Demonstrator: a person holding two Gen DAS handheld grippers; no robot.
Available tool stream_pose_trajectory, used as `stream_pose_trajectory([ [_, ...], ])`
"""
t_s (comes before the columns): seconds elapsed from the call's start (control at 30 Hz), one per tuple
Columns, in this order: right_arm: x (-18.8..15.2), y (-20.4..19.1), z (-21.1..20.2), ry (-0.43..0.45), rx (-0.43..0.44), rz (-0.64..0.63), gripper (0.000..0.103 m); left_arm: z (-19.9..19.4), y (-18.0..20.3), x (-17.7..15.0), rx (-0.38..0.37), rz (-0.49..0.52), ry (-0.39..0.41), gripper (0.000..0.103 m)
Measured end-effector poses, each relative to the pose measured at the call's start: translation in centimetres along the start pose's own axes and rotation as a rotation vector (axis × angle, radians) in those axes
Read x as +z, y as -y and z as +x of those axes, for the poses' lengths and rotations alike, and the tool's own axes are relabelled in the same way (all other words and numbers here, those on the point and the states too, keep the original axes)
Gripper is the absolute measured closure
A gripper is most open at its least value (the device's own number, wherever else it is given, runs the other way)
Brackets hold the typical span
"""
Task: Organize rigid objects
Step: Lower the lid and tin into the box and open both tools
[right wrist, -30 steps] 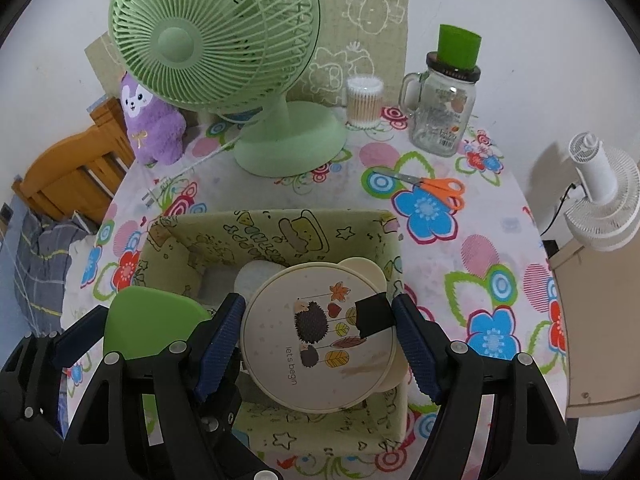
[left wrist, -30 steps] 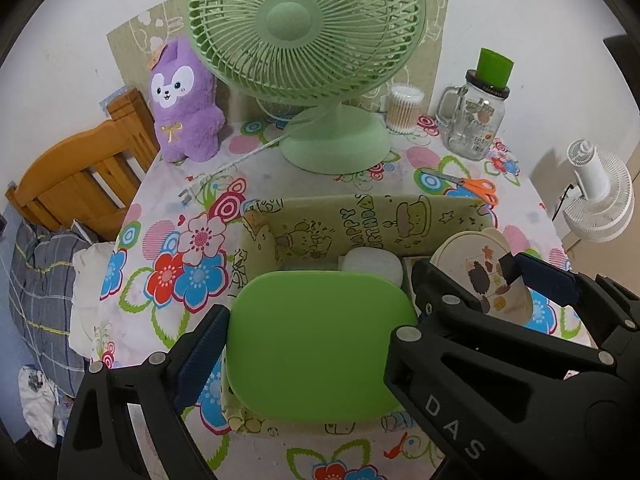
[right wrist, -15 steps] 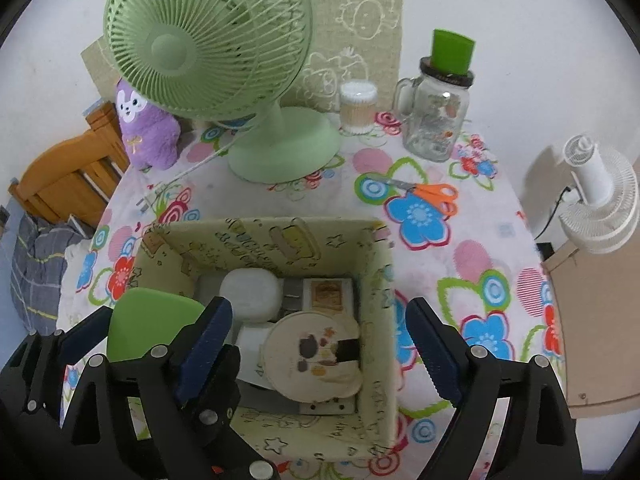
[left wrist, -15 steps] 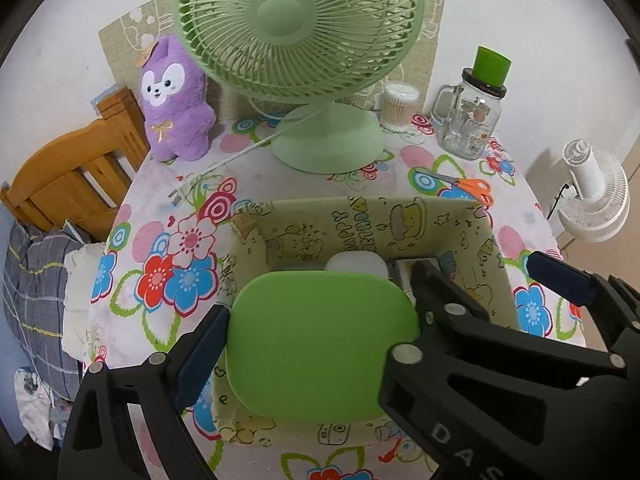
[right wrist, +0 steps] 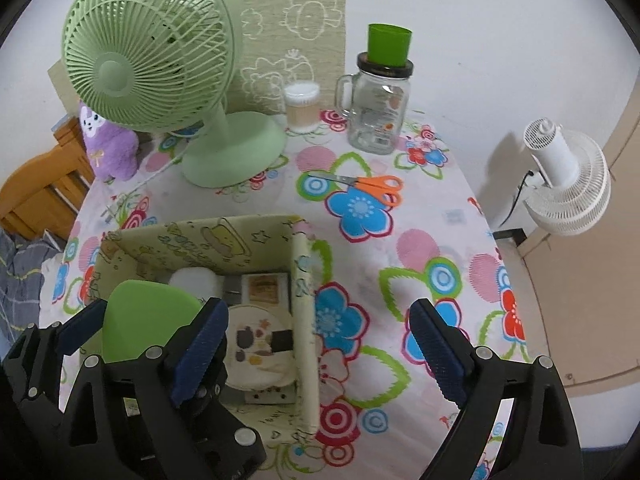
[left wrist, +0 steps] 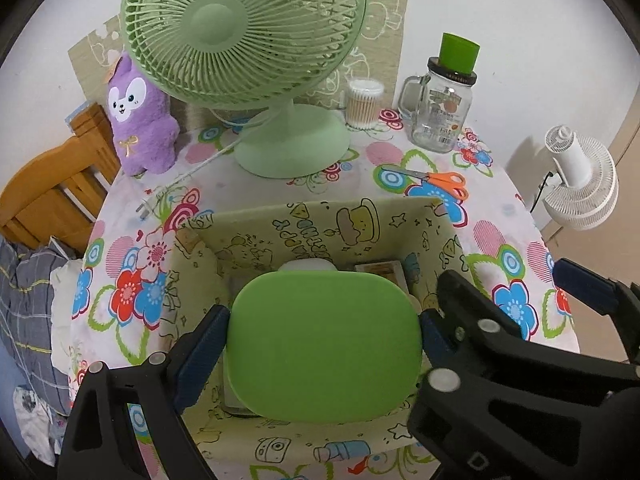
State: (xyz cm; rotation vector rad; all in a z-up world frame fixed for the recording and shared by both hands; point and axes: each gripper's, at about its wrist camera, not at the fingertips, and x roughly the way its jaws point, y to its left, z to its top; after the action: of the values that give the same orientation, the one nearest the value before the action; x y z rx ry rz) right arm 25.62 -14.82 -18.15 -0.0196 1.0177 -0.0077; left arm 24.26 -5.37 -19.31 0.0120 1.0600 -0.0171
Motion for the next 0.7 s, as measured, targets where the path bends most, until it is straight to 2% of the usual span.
stream_pose_trajectory([
  [0.7, -2.1, 0.3, 3.3, -0.078, -0.020, -0.022, 0.009, 4.5, -0.3, -2.2, 0.064, -0.018, -0.075, 0.008],
])
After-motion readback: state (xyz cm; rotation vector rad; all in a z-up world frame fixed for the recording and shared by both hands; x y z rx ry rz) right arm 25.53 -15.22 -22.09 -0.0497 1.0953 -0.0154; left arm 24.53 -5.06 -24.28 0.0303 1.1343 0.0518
